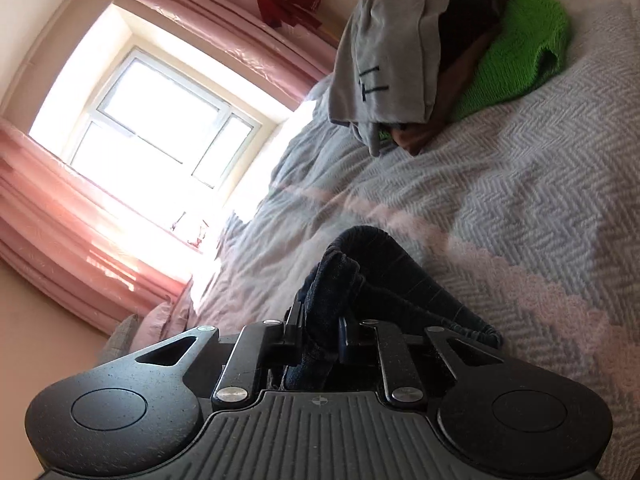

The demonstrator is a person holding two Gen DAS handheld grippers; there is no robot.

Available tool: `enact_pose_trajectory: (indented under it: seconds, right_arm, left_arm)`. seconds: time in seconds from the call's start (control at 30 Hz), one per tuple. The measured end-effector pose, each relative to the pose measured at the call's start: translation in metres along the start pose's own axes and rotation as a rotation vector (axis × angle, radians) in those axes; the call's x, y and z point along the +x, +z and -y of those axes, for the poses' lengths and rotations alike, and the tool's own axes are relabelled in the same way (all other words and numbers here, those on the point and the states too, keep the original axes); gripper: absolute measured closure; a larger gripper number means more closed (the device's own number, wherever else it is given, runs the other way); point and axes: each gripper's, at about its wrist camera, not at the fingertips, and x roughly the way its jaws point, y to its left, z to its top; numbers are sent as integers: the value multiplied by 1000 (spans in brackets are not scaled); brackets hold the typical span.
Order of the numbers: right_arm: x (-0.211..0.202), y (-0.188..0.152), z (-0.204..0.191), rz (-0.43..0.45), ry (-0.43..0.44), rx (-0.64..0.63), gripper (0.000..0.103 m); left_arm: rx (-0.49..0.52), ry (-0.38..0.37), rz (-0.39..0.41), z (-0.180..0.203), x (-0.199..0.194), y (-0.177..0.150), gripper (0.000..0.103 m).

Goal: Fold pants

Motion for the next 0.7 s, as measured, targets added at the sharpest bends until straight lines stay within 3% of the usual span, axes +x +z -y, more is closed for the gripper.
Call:
enact_pose_trajectory:
  seconds: [0.07, 0.13, 0.17, 0.23, 0.4, 0.53, 0.7]
  right_arm:
    - [-3, -5, 11, -15, -41, 11, 91]
    - [7, -15, 29, -86, -142, 8, 91]
    - [12, -19, 37, -109, -175, 7, 91]
    - [12, -20, 42, -98, -156, 18, 91]
    - [-9, -14, 19, -56, -69, -15, 91]
    - [-6, -25, 33, -83, -157, -1, 91]
    - [-15, -22, 28, -52, -134, 3, 91]
  left_arm:
    - [41, 68, -41, -12, -4, -19, 103]
    - [17, 159, -153, -36, 9, -40, 102]
    - [-33, 152, -165, -50, 12, -48, 100]
    - [-72, 135, -140, -52, 10, -48, 101]
    - [62, 163, -145, -29, 14, -34, 101]
    - [55, 178, -162, -34, 20, -39, 101]
    - [46, 172, -162, -35, 16, -38, 100]
